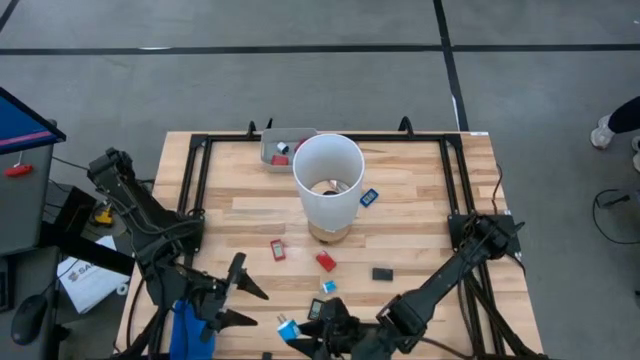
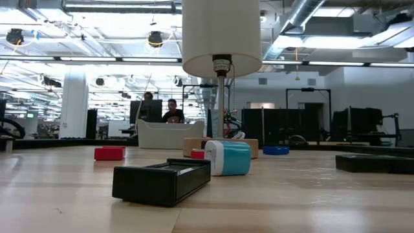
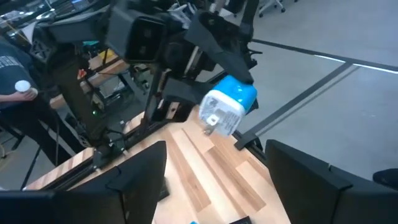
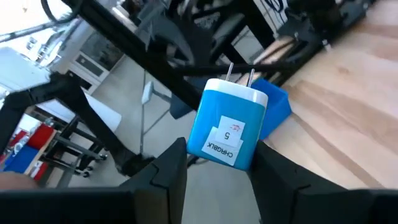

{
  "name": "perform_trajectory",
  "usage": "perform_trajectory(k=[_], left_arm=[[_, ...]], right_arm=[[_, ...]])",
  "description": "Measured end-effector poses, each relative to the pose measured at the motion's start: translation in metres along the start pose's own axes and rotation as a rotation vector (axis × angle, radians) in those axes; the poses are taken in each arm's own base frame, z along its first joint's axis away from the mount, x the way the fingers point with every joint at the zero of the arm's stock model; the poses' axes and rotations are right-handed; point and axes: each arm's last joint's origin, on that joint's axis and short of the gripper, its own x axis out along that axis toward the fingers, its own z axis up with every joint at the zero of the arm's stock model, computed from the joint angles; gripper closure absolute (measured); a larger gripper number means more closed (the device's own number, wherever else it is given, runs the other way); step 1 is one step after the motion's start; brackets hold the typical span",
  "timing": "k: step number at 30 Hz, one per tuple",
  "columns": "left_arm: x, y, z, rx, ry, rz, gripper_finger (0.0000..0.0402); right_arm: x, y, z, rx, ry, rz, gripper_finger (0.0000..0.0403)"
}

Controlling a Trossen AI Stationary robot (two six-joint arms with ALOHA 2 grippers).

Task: Pick & Place Office items
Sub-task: Put the right blue charger adapter into the gray bin

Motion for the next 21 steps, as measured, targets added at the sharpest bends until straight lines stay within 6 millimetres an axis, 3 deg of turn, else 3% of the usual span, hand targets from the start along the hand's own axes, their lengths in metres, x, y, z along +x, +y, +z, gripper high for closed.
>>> perform_trajectory(k=[11, 21], left_arm=[[0.000, 0.000, 0.000, -0.003, -0.003, -0.010, 0.0137], [0.004, 0.007, -0.001, 0.006, -0.001, 0.020, 0.0136]], right_arm=[[0.023, -0.011, 0.026, -0.018, 0.006, 0.042, 0.0269], [0.030, -0.012, 0.038, -0.024, -0.002, 0.090, 0.0269]])
